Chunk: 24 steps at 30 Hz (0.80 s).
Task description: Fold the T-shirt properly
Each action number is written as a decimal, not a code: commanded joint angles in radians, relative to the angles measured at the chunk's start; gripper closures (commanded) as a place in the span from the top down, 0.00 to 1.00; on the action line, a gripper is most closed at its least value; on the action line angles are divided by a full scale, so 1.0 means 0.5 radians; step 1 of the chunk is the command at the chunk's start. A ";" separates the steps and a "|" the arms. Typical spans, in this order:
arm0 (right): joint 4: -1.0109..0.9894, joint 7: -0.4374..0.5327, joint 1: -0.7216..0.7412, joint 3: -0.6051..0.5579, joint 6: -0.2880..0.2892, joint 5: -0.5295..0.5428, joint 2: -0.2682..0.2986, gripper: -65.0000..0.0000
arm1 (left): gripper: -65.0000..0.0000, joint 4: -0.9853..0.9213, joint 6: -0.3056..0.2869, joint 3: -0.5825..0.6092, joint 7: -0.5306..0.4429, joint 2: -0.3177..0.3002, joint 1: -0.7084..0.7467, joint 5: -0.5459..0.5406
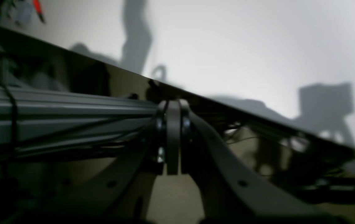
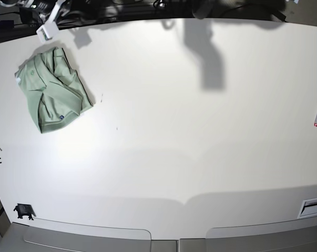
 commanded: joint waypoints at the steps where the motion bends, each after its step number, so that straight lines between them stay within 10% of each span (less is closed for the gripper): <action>1: 0.008 0.027 -0.053 -0.021 0.011 0.050 -0.014 0.00 | 0.00 -0.035 -0.056 -0.009 -0.008 -0.037 0.037 -0.080; 9: -0.442 0.027 -0.131 -0.591 0.011 -0.410 -0.018 0.00 | 0.00 -0.791 -0.139 0.323 -0.209 -0.402 0.037 -0.113; 12: -0.747 0.318 -0.130 -0.808 0.011 -0.772 0.060 0.00 | 0.00 -1.189 -0.139 0.608 -0.316 -0.504 -0.146 0.027; 24: -1.895 1.220 0.312 -1.605 0.011 -1.757 0.317 0.00 | 0.00 -2.506 -0.139 1.493 -1.153 -0.441 -1.009 0.774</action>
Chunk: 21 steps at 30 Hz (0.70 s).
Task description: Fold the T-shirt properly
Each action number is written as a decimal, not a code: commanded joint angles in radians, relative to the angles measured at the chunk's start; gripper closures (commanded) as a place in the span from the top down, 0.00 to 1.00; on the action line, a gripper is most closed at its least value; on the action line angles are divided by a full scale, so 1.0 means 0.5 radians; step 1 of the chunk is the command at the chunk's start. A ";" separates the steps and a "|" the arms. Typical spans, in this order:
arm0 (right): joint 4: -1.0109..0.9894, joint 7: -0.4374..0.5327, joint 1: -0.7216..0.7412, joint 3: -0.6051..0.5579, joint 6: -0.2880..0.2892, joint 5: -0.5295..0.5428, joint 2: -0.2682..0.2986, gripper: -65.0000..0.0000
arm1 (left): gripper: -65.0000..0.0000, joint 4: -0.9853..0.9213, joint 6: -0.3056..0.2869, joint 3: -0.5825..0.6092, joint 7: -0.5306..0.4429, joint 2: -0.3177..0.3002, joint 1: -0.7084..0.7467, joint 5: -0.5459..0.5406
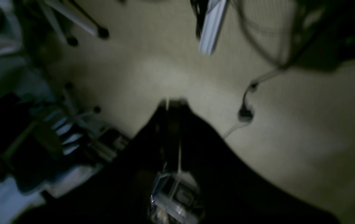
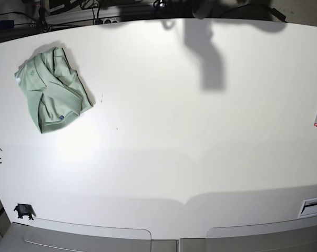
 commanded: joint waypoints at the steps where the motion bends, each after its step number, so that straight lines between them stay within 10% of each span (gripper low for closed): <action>1: -0.053 0.064 0.035 -0.059 0.016 -0.039 0.020 0.00 | 0.00 -0.054 -0.006 0.018 -0.078 0.018 -0.021 0.072; 3: -0.196 0.191 0.175 -0.214 0.012 -0.144 0.006 0.00 | 0.00 -0.192 -0.004 0.035 -0.227 0.087 -0.131 0.255; 12: -0.851 0.410 0.769 -0.690 -0.733 -0.330 -0.260 0.00 | 0.00 -0.703 0.426 0.037 -0.507 0.372 -0.538 0.592; 21: -1.181 0.598 1.038 -0.848 -1.015 -0.320 -0.490 0.00 | 0.00 -0.852 0.595 0.037 -0.655 0.444 -0.727 0.640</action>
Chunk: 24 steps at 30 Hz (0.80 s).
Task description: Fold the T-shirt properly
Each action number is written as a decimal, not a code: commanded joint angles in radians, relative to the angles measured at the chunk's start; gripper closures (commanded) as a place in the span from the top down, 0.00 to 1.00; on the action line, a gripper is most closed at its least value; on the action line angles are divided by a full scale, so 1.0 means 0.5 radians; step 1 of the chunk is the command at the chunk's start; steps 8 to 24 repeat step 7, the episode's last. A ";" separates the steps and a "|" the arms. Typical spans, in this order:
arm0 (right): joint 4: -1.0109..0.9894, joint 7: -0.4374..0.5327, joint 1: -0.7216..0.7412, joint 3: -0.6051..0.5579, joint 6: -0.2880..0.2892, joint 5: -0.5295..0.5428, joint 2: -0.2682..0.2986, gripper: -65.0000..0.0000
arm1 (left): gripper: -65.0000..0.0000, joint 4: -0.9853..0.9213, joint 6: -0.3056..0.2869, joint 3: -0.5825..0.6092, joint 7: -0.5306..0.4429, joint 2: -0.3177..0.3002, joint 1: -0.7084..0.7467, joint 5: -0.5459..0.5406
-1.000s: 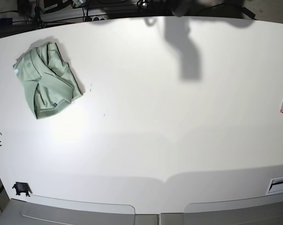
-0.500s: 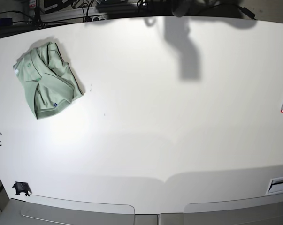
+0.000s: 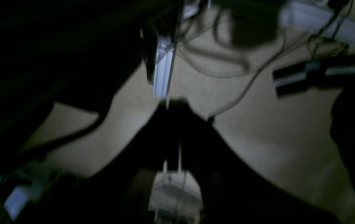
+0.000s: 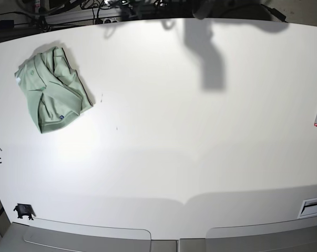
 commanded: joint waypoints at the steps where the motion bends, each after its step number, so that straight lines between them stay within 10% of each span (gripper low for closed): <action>1: 0.006 0.002 0.005 0.000 -0.021 0.008 -0.008 0.00 | 0.00 0.007 -0.006 0.001 0.002 -0.009 0.022 0.005; 24: 0.006 0.002 0.023 0.000 -0.101 0.015 -0.067 0.00 | 0.00 0.006 -0.006 0.001 0.002 -0.011 0.018 0.005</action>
